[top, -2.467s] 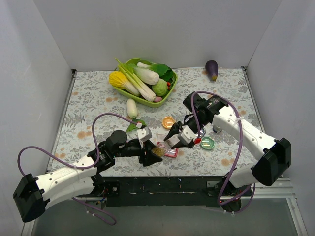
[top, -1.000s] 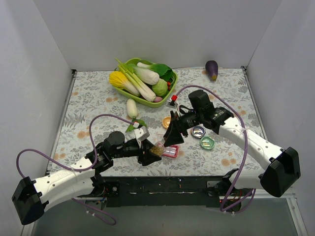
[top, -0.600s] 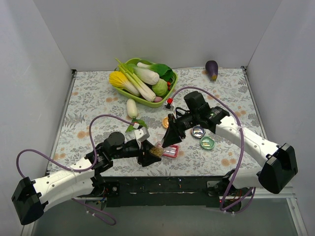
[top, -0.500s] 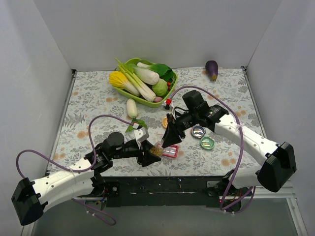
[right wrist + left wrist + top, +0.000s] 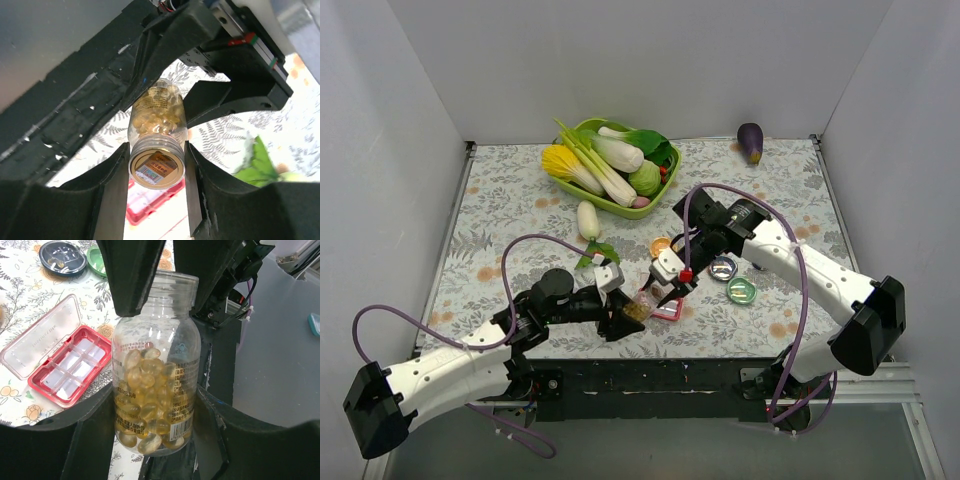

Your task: Sort the pills into containers

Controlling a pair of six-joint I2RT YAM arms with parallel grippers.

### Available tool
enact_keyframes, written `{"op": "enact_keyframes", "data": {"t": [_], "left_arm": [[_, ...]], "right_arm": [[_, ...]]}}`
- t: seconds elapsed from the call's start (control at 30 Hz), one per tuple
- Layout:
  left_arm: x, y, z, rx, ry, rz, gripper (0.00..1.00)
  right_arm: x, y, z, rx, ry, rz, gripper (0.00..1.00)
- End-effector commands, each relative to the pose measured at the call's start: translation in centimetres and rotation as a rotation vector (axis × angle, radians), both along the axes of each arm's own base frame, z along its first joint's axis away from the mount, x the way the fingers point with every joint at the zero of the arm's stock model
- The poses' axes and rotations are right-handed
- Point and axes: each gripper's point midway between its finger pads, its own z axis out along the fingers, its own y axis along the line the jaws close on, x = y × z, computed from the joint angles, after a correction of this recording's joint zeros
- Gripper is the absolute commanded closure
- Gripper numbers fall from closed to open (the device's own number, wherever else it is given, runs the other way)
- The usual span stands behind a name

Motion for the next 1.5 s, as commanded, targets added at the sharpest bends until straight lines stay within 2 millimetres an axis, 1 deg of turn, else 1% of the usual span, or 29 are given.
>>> {"op": "enact_keyframes", "data": {"t": [0.0,0.13,0.27,0.3,0.33,0.37,0.4,0.47,0.53,0.63,0.7,0.87,0.93,0.97,1.0,1.03,1.07,1.1,1.13,1.17,1.2,1.23,1.27,1.3,1.33,1.37,1.4,1.43,1.47], "left_arm": [[-0.1,0.1,1.3,-0.035,-0.039,-0.011,1.00],[-0.4,0.2,1.3,-0.046,-0.045,-0.017,1.00],[-0.7,0.1,1.3,-0.051,-0.038,-0.036,1.00],[-0.8,0.0,1.4,-0.053,-0.037,-0.041,1.00],[-0.9,0.0,1.3,-0.052,-0.032,-0.050,1.00],[-1.1,-0.1,1.4,-0.057,-0.029,-0.064,1.00],[-1.3,-0.1,1.3,-0.055,-0.024,-0.075,1.00],[-1.7,-0.2,1.3,-0.054,-0.013,-0.098,1.00],[-1.7,-0.2,1.4,-0.053,-0.007,-0.102,1.00],[-1.7,-0.1,1.2,-0.048,-0.006,-0.090,1.00],[-1.5,0.1,1.3,-0.053,-0.012,-0.073,1.00],[-1.1,0.2,1.3,-0.053,-0.011,-0.041,1.00],[-0.7,0.1,1.2,-0.045,-0.003,-0.025,1.00],[-0.6,0.1,1.1,-0.039,0.012,-0.017,1.00],[-0.5,0.0,0.9,-0.029,0.025,-0.012,1.00],[-0.4,-0.1,0.8,-0.023,0.037,-0.006,1.00],[-0.3,-0.2,0.7,-0.018,0.055,0.003,1.00],[-0.2,-0.2,0.7,-0.015,0.066,0.012,1.00],[0.1,-0.3,0.8,-0.013,0.067,0.024,1.00],[0.6,-0.2,1.1,-0.023,0.058,0.053,1.00],[0.8,-0.2,1.8,-0.049,0.040,0.065,1.00],[0.7,0.0,3.0,-0.096,-0.007,0.066,1.00],[1.3,0.0,5.2,-0.172,-0.093,0.083,1.00],[1.7,0.3,6.6,-0.215,-0.187,0.094,1.00],[2.1,0.5,8.2,-0.259,-0.266,0.109,1.00],[2.4,0.8,11.8,-0.368,-0.378,0.129,1.00],[2.7,1.0,14.0,-0.430,-0.436,0.158,1.00],[3.0,1.1,16.0,-0.478,-0.496,0.170,1.00],[3.3,1.0,20.2,-0.564,-0.565,0.184,1.00]], "right_arm": [[0.5,0.7,1.9,0.166,-0.255,0.169,0.99],[1.1,0.7,3.0,0.187,-0.285,0.158,0.99],[1.0,0.8,4.0,0.222,-0.230,0.150,0.99],[0.6,0.8,3.9,0.235,-0.198,0.162,0.99],[-0.6,0.0,3.1,0.269,-0.220,0.245,0.99],[-1.3,-0.2,2.8,0.307,-0.242,0.299,0.97],[-1.7,-0.1,2.4,0.321,-0.213,0.307,0.97],[-1.8,0.0,2.2,0.335,-0.231,0.323,0.96],[-1.3,0.2,2.6,0.330,-0.237,0.312,0.97],[-0.2,0.2,4.6,0.341,-0.239,0.261,0.97],[0.5,-0.1,5.7,0.324,-0.233,0.214,0.97],[1.6,-1.9,6.5,0.291,-0.217,0.112,0.97],[2.7,-2.7,6.4,0.251,-0.142,0.012,0.98],[3.0,-3.1,6.9,0.242,-0.120,-0.038,0.98],[4.4,-3.7,7.0,0.226,-0.104,-0.117,0.99],[6.0,-3.7,6.4,0.198,-0.038,-0.220,0.99],[6.7,-4.3,7.3,0.209,-0.039,-0.300,0.99],[9.4,-5.3,6.5,0.165,-0.052,-0.455,0.99],[10.6,-6.0,5.0,0.114,0.052,-0.613,0.99],[12.3,-6.6,6.1,0.172,-0.028,-0.683,0.99],[14.4,-8.4,5.8,0.156,-0.043,-0.809,0.99],[15.5,-9.3,5.5,0.148,-0.027,-0.888,0.99],[16.5,-10.2,5.3,0.147,0.040,-0.988,0.99],[17.9,-12.1,5.0,0.148,0.062,-1.067,0.99],[18.4,-12.9,4.9,0.153,0.087,-1.101,0.99],[18.9,-13.7,4.4,0.153,0.146,-1.157,0.99],[20.1,-15.4,4.5,0.168,0.141,-1.221,0.99],[20.6,-16.2,4.3,0.171,0.150,-1.253,0.99],[21.1,-16.9,4.2,0.173,0.160,-1.284,0.99]]}}
